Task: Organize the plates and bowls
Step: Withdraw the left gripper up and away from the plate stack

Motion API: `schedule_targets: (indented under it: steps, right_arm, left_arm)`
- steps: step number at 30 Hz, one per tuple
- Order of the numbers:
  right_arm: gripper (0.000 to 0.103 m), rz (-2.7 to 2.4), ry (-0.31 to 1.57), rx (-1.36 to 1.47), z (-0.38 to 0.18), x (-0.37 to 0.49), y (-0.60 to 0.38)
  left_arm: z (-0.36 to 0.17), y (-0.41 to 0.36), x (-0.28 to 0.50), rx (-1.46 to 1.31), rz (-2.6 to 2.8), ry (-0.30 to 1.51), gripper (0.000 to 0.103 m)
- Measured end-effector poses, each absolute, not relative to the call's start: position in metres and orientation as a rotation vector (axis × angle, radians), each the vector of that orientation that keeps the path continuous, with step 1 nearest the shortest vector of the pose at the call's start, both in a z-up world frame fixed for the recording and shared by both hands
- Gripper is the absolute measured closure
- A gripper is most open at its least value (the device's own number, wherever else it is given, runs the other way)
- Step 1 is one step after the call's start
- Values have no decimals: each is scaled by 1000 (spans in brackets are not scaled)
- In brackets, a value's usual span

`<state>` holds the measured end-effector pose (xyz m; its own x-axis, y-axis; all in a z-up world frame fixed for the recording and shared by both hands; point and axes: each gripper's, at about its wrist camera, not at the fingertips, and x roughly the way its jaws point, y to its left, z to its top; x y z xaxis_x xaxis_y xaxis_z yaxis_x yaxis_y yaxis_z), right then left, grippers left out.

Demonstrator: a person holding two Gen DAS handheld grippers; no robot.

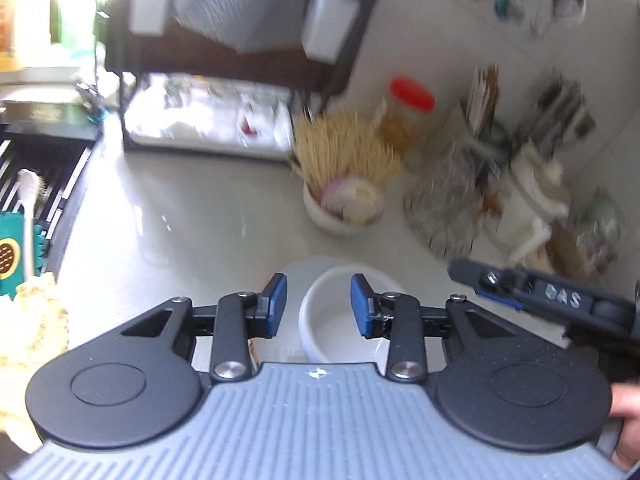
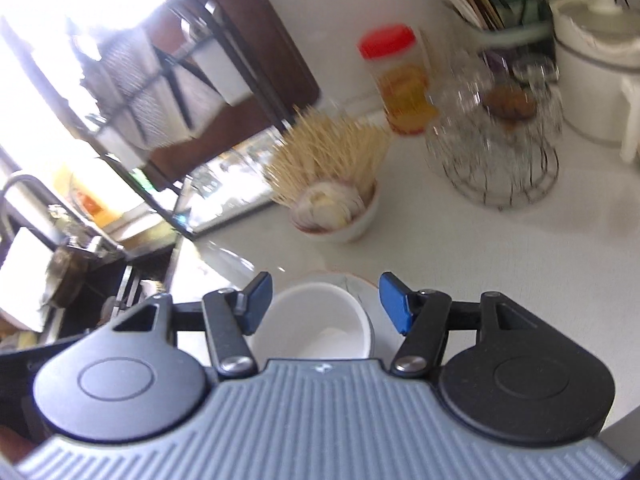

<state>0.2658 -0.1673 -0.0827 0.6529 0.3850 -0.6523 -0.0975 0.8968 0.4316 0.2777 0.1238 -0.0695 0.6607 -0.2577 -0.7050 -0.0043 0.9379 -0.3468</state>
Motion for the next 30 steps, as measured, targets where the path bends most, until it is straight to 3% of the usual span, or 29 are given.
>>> schedule_targets:
  steps: [12,30]
  right_arm:
    - [40,455,673,321,-20,211,-209]
    - [40,599,614,217,-12,108,-261]
  left_arm:
    - [-8,73,182,-304,-7,673,63]
    - [-13,-23,49,-307,86,653,59]
